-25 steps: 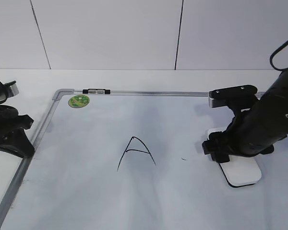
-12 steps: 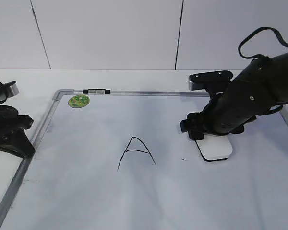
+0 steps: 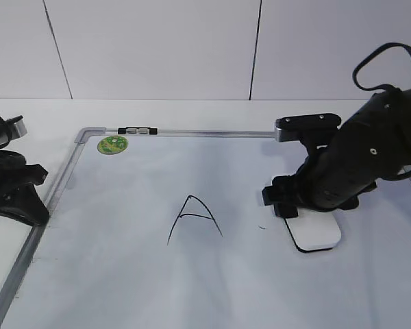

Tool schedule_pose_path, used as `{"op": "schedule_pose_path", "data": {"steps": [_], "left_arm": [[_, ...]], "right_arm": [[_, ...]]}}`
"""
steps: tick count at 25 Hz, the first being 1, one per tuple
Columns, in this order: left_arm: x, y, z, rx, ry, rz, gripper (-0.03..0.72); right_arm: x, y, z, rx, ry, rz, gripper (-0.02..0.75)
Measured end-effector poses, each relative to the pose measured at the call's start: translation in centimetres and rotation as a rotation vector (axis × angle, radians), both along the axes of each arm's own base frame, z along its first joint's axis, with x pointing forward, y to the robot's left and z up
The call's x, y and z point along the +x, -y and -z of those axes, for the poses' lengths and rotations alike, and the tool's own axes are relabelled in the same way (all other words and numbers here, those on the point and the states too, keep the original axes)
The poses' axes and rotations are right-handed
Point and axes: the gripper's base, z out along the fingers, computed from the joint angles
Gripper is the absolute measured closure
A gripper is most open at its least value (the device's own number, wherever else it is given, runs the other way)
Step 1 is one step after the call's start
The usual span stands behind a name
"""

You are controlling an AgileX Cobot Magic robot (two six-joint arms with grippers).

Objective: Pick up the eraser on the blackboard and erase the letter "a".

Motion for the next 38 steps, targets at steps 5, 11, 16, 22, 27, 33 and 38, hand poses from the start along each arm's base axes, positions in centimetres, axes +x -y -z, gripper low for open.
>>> {"op": "schedule_pose_path", "data": {"steps": [5,11,16,22,27,33,38], "left_arm": [[0.0,0.0,0.0,0.000,0.000,0.000,0.642],[0.0,0.0,0.0,0.000,0.000,0.000,0.642],[0.0,0.0,0.0,0.000,0.000,0.000,0.642],[0.0,0.0,0.0,0.000,0.000,0.000,0.642],[0.0,0.0,0.0,0.000,0.000,0.000,0.641],[0.0,0.0,0.0,0.000,0.000,0.000,0.641],[0.0,0.0,0.0,0.000,0.000,0.000,0.641]], "right_arm": [[-2.9,0.3,0.1,-0.003,-0.036,-0.024,0.175],[-3.5,0.3,0.1,0.003,-0.026,-0.042,0.175],[-1.5,-0.7,0.1,-0.002,-0.008,-0.051,0.175],[1.0,-2.0,0.1,0.009,0.031,-0.060,0.175],[1.5,-2.4,-0.2,0.007,0.037,-0.059,0.175],[0.2,-4.1,-0.1,-0.019,-0.013,-0.129,0.175],[-1.9,-6.0,0.3,-0.014,-0.036,-0.199,0.175]]}}
